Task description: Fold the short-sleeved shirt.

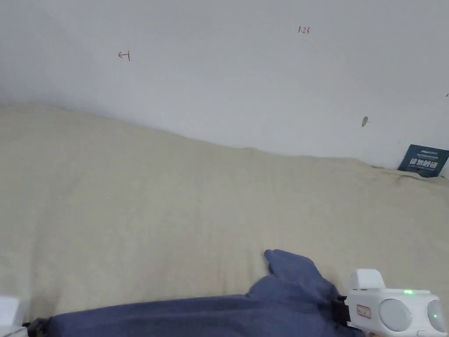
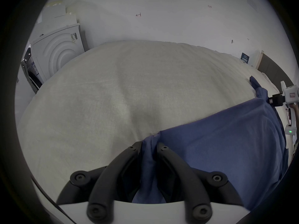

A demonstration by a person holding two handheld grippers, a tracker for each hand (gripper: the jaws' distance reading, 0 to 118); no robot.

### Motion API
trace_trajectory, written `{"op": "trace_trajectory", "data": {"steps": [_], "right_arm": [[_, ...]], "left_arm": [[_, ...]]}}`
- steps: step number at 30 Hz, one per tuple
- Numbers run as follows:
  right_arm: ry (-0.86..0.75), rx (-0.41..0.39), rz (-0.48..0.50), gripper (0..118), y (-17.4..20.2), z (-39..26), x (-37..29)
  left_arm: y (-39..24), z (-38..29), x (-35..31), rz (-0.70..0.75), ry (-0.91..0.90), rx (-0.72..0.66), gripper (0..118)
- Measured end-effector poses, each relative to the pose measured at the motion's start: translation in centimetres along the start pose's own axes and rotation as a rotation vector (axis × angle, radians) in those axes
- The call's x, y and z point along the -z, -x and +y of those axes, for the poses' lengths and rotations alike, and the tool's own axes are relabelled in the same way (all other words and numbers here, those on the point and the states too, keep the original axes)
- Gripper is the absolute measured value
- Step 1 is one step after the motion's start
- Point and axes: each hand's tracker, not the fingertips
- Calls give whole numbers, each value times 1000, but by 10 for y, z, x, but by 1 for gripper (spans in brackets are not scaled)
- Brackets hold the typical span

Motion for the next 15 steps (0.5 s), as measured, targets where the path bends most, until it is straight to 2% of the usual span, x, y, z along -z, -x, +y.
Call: {"op": "trace_trajectory", "data": {"steps": [1,3,8,9,11,12,13,15], "right_arm": [[6,3,35,4,-1,-1,0],[-4,22,23,3,0,-2,-5],[-71,180,130,3,-12,-4,-40],[-110,179,139,3,-13,-4,-57],[-189,159,165,3,-15,-4,-98],[-230,181,193,3,-17,-5,-122],[-259,192,215,3,-18,-6,-146],[-337,180,224,2,-16,-9,-204]], "left_arm": [[-1,0,0,1,0,-6,15],[-2,0,0,7,-3,-11,15],[3,6,-15,-5,-30,-17,12],[8,11,-23,-52,-33,-76,6],[24,18,-55,-175,-89,-207,5],[29,20,-78,-204,-153,-254,4],[30,23,-99,-205,-187,-264,4],[29,29,-151,-244,-269,-149,3]]}}
